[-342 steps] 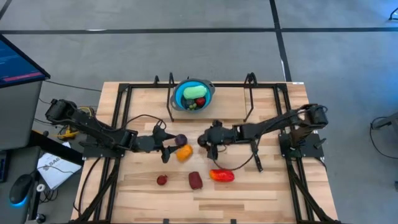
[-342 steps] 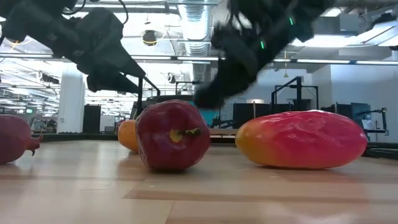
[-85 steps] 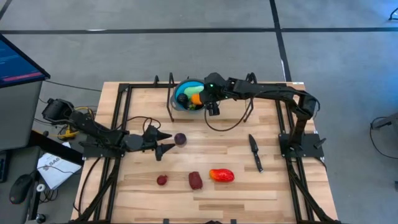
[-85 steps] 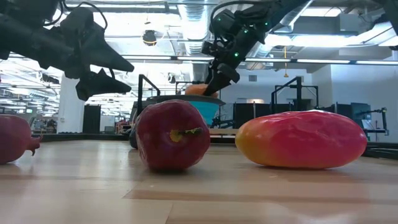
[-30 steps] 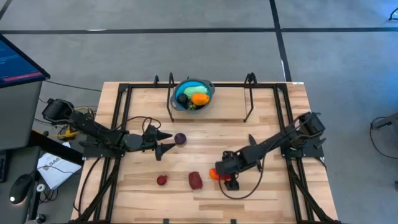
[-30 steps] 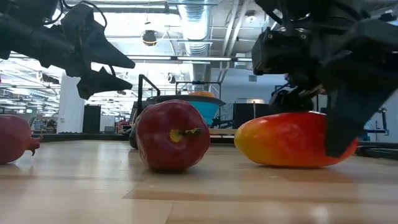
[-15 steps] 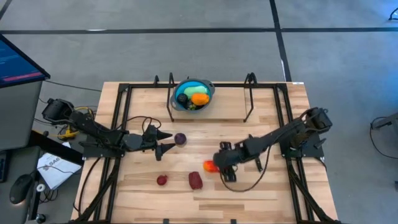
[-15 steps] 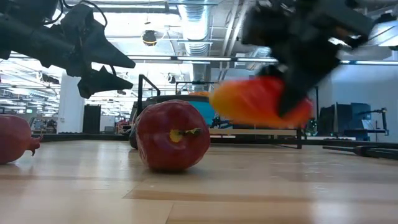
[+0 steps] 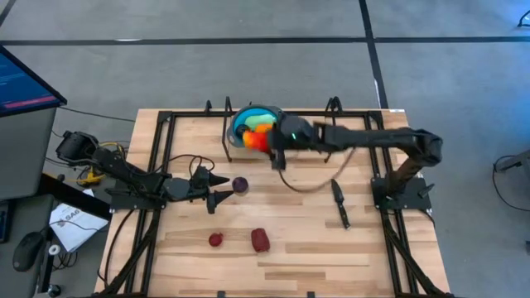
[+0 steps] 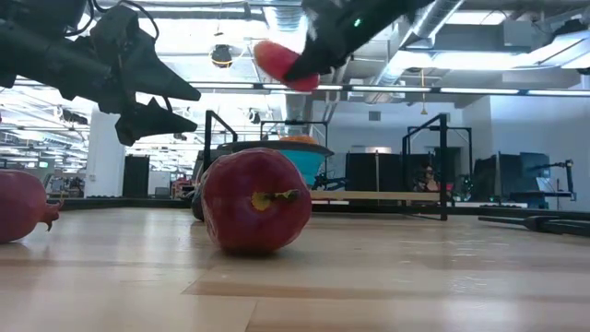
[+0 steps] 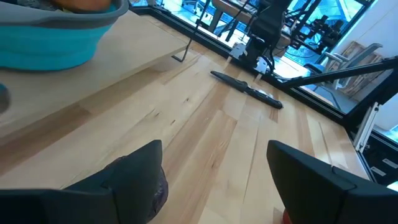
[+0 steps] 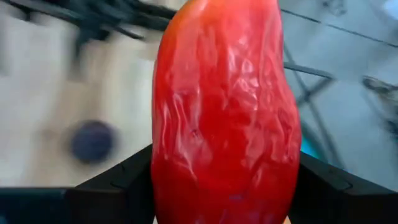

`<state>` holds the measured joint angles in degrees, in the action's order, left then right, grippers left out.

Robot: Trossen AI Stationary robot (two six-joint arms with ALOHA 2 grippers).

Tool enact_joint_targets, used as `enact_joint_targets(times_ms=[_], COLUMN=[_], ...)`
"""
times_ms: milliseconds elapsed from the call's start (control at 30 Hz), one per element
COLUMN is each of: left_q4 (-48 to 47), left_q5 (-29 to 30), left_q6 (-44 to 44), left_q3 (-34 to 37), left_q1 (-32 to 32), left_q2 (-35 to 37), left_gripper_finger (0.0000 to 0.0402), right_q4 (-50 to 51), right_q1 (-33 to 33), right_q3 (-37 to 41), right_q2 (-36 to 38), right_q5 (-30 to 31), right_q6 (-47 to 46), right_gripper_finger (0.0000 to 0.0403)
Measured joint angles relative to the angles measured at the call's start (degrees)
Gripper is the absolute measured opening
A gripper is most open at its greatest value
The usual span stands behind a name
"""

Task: Pick & Place Fruit
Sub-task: Put the orange mango into the blue strainer bowl on the shelf

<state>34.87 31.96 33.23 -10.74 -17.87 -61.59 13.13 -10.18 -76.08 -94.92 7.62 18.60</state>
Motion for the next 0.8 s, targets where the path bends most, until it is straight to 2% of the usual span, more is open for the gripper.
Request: enact_joint_targets(times_ms=[100, 333, 467, 633, 800], left_q4=[0.04, 0.14, 0.3, 0.39, 0.42], left_q5=[-0.02, 0.12, 0.7, 0.79, 1.08], left_q6=[0.05, 0.21, 0.23, 0.24, 0.44], left_q3=[0.0, 0.0, 0.0, 0.0, 0.0], left_q1=[0.0, 0.0, 0.0, 0.0, -0.04], left_q2=[-0.02, 0.01, 0.0, 0.01, 0.01], left_gripper_finger=[0.0285, 0.0285, 0.0285, 0.0285, 0.0285], right_q4=[-0.39, 6.32, 13.8, 21.6, 23.29], right_q1=[-4.53, -11.31, -13.62, -14.99, -16.11], right_q3=[-6.22, -20.73, -28.11, -34.01, -35.3], right_q2=[-4.83, -16.37, -21.99, -26.79, -28.34], right_q5=[0.0, -0.65, -5.75, -9.45, -10.82], right_q6=[4.25, 11.53, 15.16, 16.54, 16.97], right_gripper_finger=[0.0259, 0.026, 0.026, 0.026, 0.026])
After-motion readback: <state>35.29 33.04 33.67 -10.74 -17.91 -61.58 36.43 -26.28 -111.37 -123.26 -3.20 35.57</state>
